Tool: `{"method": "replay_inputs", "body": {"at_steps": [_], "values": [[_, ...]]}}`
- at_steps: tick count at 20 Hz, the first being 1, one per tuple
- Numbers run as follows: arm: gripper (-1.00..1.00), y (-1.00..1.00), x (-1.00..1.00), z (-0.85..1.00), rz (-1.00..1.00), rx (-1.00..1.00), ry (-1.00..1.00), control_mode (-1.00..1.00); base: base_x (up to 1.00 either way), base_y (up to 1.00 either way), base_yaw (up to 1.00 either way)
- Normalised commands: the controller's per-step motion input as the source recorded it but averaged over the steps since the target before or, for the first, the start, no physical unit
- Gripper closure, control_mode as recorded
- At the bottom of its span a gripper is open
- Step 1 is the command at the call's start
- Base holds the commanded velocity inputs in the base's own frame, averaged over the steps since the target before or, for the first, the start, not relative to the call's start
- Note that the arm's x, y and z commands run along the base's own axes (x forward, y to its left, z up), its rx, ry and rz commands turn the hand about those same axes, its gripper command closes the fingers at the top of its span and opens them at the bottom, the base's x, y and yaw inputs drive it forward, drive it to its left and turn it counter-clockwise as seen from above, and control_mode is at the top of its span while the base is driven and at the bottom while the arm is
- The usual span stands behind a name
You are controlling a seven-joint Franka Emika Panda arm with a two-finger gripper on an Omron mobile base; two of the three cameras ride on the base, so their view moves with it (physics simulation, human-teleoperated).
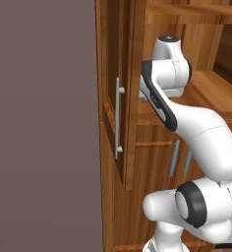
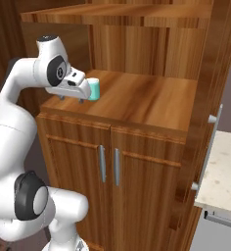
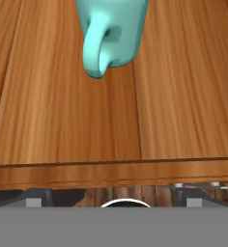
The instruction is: There is a tray on the dining counter. Grab the cup, mug, and pitcher and place them on the tray. The pitcher may be placed next to the tray if it cannot fit the tray.
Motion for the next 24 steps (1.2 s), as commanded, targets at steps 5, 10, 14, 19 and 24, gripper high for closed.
{"method": "replay_inputs", "body": {"at_steps": [5, 10, 14, 19, 24], "values": [[-1.00, 0.00, 0.23, 0.00, -0.14, 0.00, -0.02, -1.00, 0.00, 0.00, 0.00], [-1.00, 0.00, 0.23, 0.00, -0.13, -0.02, -0.05, -1.00, 0.00, 0.00, 0.00], [-1.00, 0.00, 0.27, 0.00, -0.11, -0.02, -0.01, -1.00, 0.00, 0.00, 0.00], [-1.00, 0.00, 0.27, -0.01, -0.08, -0.02, 0.00, -1.00, 0.00, 0.00, 0.00], [-1.00, 0.00, 0.28, 0.00, -0.08, -0.03, 0.00, -1.00, 0.00, 0.00, 0.00]]}}
